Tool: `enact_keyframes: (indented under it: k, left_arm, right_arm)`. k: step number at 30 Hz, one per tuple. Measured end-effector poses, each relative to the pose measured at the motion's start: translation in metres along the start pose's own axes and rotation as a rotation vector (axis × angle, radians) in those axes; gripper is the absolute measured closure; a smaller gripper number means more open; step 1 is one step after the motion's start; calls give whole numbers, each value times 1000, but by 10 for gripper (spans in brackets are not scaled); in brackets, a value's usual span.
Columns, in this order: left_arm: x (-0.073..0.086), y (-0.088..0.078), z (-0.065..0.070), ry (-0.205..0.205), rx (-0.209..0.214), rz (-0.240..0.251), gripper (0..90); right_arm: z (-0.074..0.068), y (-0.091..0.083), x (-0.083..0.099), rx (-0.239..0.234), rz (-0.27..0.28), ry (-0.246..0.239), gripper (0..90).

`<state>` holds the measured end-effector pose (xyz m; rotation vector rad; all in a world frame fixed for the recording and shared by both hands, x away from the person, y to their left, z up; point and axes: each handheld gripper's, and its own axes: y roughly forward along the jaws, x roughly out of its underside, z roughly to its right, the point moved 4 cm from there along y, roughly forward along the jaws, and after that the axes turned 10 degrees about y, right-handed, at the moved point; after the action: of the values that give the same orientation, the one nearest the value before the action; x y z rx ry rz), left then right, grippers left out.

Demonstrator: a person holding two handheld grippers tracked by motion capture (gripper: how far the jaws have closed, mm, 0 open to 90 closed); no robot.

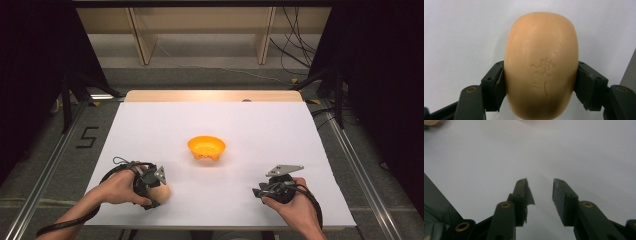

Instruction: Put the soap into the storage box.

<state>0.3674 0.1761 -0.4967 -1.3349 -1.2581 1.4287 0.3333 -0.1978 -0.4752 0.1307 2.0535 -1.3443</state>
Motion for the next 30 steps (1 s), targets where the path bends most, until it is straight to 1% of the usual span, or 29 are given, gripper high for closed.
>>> enact_keyframes:
  k: [1,2,3,4,5,6,7,8,9,10,11,12,14,15,16,17,18,19,20,21,22,23,24,25,26,27,28,29,30]
  left_arm:
    - [1,-2,-1,-18,-15,32,321]
    - [1,-3,-2,-15,-21,47,321]
    - [2,-5,-2,-27,-30,63,321]
    - [2,-6,-3,-32,-36,81,321]
    - [2,-7,-4,-30,-47,93,321]
    - [2,-8,-3,-57,-56,123,321]
    - [2,-9,-4,-64,-62,136,321]
    - [2,-9,-4,-64,-62,136,321]
    - [2,-11,-7,-62,-84,170,321]
    - [2,-11,-7,-74,-91,181,321]
    - [2,-12,-8,-82,-104,197,321]
    - [2,-12,-8,-82,-104,197,321]
    - [2,-14,-10,-81,-131,220,321]
    - [1,-16,-12,-106,-160,276,321]
    - [0,-17,-12,-121,-157,286,321]
    - [0,-19,-14,-115,-166,302,321]
    - [0,-19,-14,-115,-166,302,321]
    - [0,-21,-17,-130,-177,321,322]
    - [-1,-22,-17,-161,-192,336,322]
    - [-1,-23,-18,-161,-203,343,322]
    - [-1,-23,-18,-161,-203,343,322]
    - [-2,-24,-20,-192,-207,363,322]
    - [-2,-25,-21,-199,-210,368,322]
    - [-3,-25,-21,-208,-210,375,322]
    - [-3,-25,-21,-208,-210,375,322]
    - [-3,-26,-24,-211,-228,367,322]
    - [-4,-26,-24,-215,-235,366,322]
    - [-5,-25,-24,-230,-236,367,322]
    - [-6,-25,-25,-235,-240,372,322]
  right_arm:
    - [-1,-1,0,0,-3,16,650]
    - [1,1,0,1,14,-5,650]
    - [0,0,0,-2,8,11,650]
    - [0,0,-1,3,8,8,650]
    - [0,0,0,2,8,16,650]
    - [0,1,0,1,24,21,650]
    - [0,-1,0,2,11,16,651]
    - [0,2,-1,-3,42,17,651]
    - [0,1,-1,3,36,10,651]
    - [0,0,-1,3,33,19,651]
    - [0,1,-1,4,40,10,651]
    - [0,1,-1,4,40,10,651]
    - [0,1,-1,5,41,11,651]
    - [1,1,-1,6,42,9,651]
    - [1,1,-2,6,43,10,651]
    - [1,1,-2,4,43,11,651]
    - [1,1,-2,4,43,11,651]
    - [1,1,-2,5,45,12,651]
    - [1,1,-2,5,45,12,651]
    - [2,2,-2,-1,61,-2,651]
    - [2,2,-2,-1,61,-2,651]
    - [2,0,-2,6,39,-3,651]
    - [2,-1,-2,8,36,4,651]
    - [3,0,-1,13,40,-7,651]
    - [3,0,-1,13,40,-7,651]
    - [3,0,-2,13,42,-9,651]
    - [3,0,-2,11,41,-8,652]
    - [3,0,-2,10,43,-10,651]
    - [2,-1,-2,10,38,3,651]
